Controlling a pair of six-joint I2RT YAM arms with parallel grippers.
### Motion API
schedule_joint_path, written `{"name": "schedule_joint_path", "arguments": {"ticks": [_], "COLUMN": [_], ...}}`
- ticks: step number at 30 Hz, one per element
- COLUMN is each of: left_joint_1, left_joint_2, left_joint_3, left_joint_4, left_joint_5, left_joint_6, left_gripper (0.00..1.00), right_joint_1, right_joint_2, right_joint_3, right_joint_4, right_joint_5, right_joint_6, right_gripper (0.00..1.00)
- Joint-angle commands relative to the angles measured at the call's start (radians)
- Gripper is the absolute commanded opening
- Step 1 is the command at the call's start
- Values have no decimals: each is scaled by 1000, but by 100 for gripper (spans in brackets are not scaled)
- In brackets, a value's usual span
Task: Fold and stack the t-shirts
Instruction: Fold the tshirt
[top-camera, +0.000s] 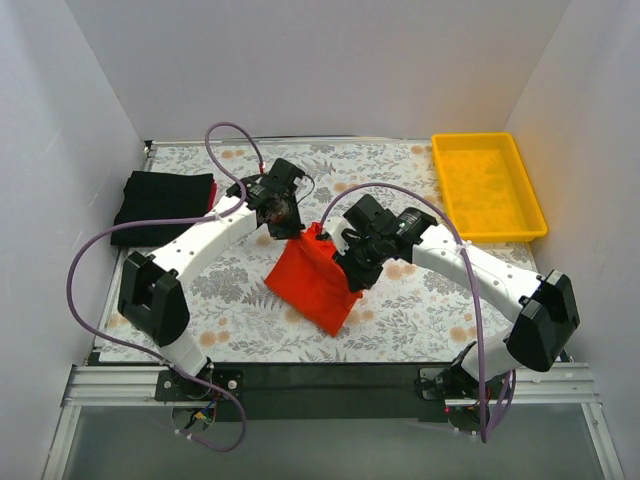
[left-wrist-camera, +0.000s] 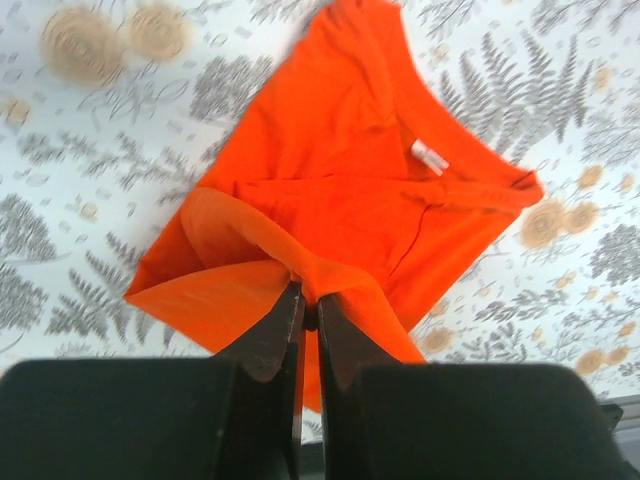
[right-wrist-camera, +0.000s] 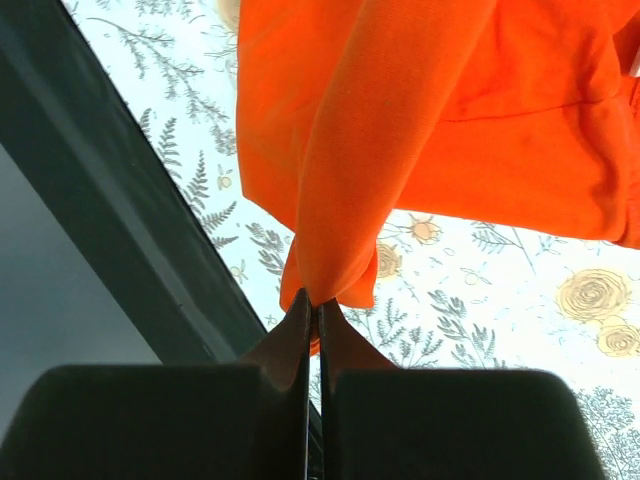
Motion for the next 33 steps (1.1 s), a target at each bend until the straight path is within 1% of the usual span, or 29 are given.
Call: {"name": "schedule_joint_path", "arguments": {"ticks": [1,6,16,21,25,29,33], "left_joint_1": [15,25,32,37,38,38,40], "left_joint_2": [43,112,263,306,310,330,318], "left_joint_3": [70,98,110,88,41,22,-25], "left_joint_4": [74,105,250,313,390,416,456], "left_joint_5": [-4,9,0,-20,-45,-69,-115], "left_joint_6": [39,42,60,63,51,39,11], "left_gripper": [0,0,0,0,0,0,0], "right_joint_1": [-46,-88,-179,-186,-189,-188,-188], "right_joint_2": [9,42,98,140,160,192,198], "right_joint_3": [-2,-16,-98,-105,-123,-128,-137], "right_joint_4": [4,21,169,235,297,328,366], "right_joint_5": [-8,18,65,165,252,326,398], "right_joint_6": [-36,-45,-30,-16,4,27,48], "right_gripper": [1,1,1,1,1,2,2]}}
